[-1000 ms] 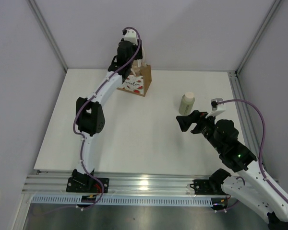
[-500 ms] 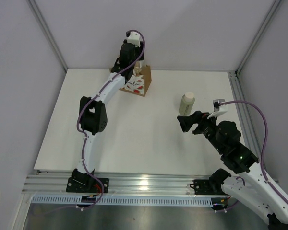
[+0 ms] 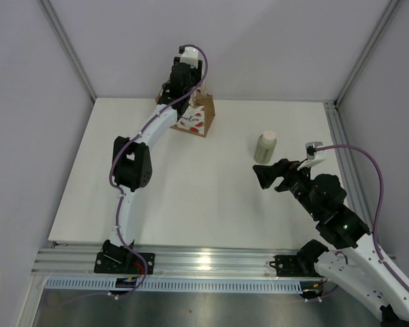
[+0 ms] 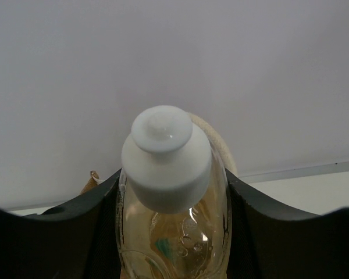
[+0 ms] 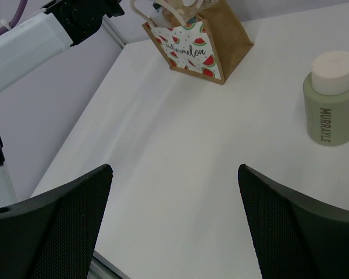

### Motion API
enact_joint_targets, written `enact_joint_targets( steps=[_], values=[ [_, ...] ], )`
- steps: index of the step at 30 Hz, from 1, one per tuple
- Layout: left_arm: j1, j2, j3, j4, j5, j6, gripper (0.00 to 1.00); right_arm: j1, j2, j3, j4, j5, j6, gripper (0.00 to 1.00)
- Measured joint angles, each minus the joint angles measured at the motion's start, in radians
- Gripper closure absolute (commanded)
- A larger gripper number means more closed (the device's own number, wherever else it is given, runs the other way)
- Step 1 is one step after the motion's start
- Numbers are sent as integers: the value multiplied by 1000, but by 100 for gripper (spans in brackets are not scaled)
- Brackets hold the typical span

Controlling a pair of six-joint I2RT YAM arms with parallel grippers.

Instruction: Place the personal care products into the canvas bag

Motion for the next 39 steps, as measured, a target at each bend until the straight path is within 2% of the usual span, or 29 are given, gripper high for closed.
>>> enact_joint_targets(
  steps=[14,27,30,33,39],
  values=[
    [3,0,-28,48,0,5,99,0,-3,0,0,-16,2,7],
    [31,0,-53,84,118,-42,99,0,-5,-5,0,-33,18,7],
    [31,0,-98,153,126,-41,99,0,-5,-6,1,-34,19,7],
    [26,0,-138,214,118,-17,99,1,-5,-6,1,-34,19,7],
    [-17,22,-157,179,51,112,99,1,-5,-10,1,-37,19,7]
  ],
)
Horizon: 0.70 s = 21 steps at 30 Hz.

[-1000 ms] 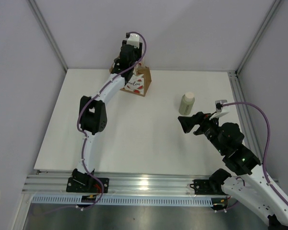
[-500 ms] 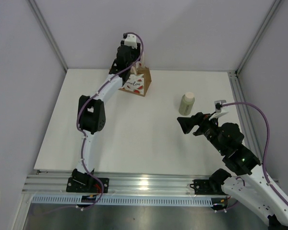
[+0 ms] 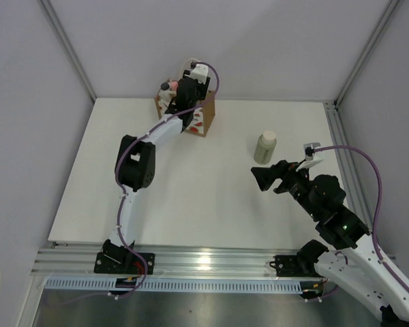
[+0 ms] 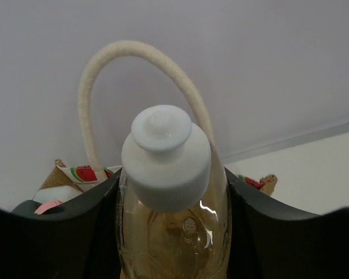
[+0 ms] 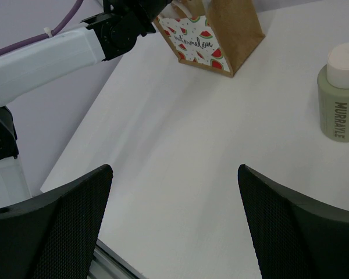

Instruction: Place the personal care products into the canvas bag

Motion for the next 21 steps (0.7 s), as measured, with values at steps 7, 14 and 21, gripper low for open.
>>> enact_joint_targets(
  steps=[7,14,21],
  values=[
    [-15,0,-20,-40,29,24,99,3,0,-1,0,-15,0,7],
    [2,0,-19,-109,58,-51,79,8,0,-1,0,-15,1,7],
    [23,0,-15,-183,65,-129,59,8,0,-1,0,-17,1,7]
  ],
)
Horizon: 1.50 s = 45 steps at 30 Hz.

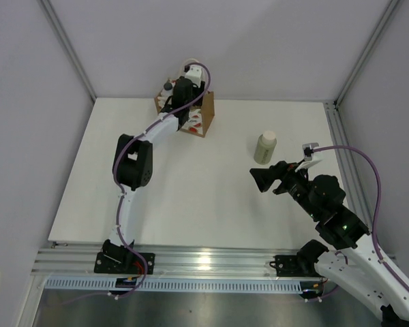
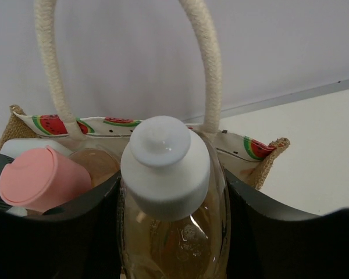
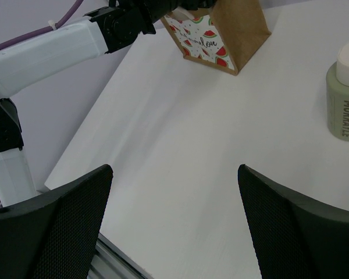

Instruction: Place the personal care products into the canvas bag

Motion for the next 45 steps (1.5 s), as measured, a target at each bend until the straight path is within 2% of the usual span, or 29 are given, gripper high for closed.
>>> enact_joint_targets(
  steps=[1,2,5,11,19,27,31,36,40,42,45],
  values=[
    [3,0,0,-1,0,-3,56,0,0,0,0,-2,0,7],
    [5,0,0,-3,0,-6,46,0,-1,0,0,-3,0,7],
    [10,-5,-10,0,-5,-8,35,2,-5,0,0,-5,2,7],
    [18,-107,-89,17,-11,-18,18,3,-6,0,0,-5,2,7],
    [32,-344,-198,36,59,-116,13,3,21,0,2,-2,-2,7],
    [-7,-579,-445,26,92,-282,13,3,31,0,0,78,-38,6],
    [-92,-697,-597,-71,79,-346,12,1,77,15,-6,173,-63,7],
    [-255,-935,-789,-214,47,-397,11,-18,288,161,-42,294,-101,5],
    [-422,-1204,-969,-242,2,-447,9,-78,406,208,-34,327,-150,4],
    [-507,-1291,-1027,-248,-40,-468,8,-121,460,213,-23,319,-164,4],
    [-655,-1379,-1125,-235,-75,-481,1,-173,581,227,-5,314,-177,3]
  ],
)
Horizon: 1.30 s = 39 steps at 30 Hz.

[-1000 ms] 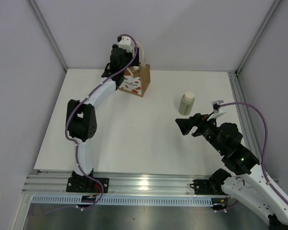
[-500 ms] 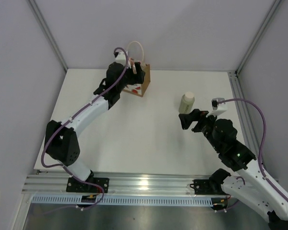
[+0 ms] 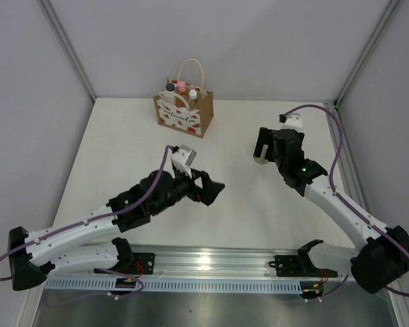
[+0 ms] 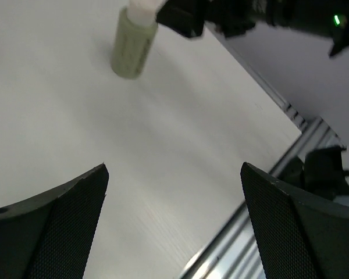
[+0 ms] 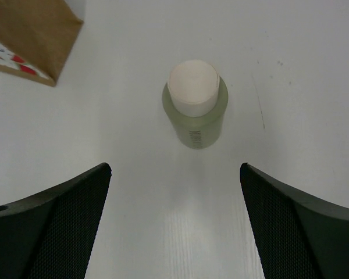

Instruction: Place the personal care products into the canvas bag

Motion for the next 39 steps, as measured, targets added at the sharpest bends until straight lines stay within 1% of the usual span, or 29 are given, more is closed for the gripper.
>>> enact_joint_targets(
  steps=[2,7,13,17,22,25,26,28,30,33,37,39],
  values=[
    [-52,-40,-84,20,4,-6,1,-19,85,13,10,-2,-6,3],
    [-61,-96,-258,71,-25,-3,1,-63,238,30,50,-7,-19,2],
    [-61,-82,-275,90,-76,-3,1,-137,358,44,117,-62,-53,2],
    [-61,-99,-276,94,-107,-4,1,-164,438,71,156,-105,-82,3],
    [-61,-198,-304,129,-135,-3,1,-172,545,131,193,-148,-139,10],
    [-61,-251,-320,145,-158,-3,1,-172,583,143,229,-163,-172,14],
    [-61,-261,-323,151,-168,-2,1,-172,589,143,238,-165,-184,20],
    [-61,-274,-330,159,-181,3,1,-169,598,143,253,-167,-203,25],
    [-61,-283,-336,163,-187,10,1,-164,600,144,263,-167,-210,28],
    [-61,-286,-339,167,-201,18,1,-133,600,142,274,-166,-219,27],
    [-61,-286,-344,180,-235,35,1,-49,600,140,281,-186,-224,24],
    [-61,-282,-349,186,-257,48,1,-7,600,140,285,-210,-217,15]
  ],
)
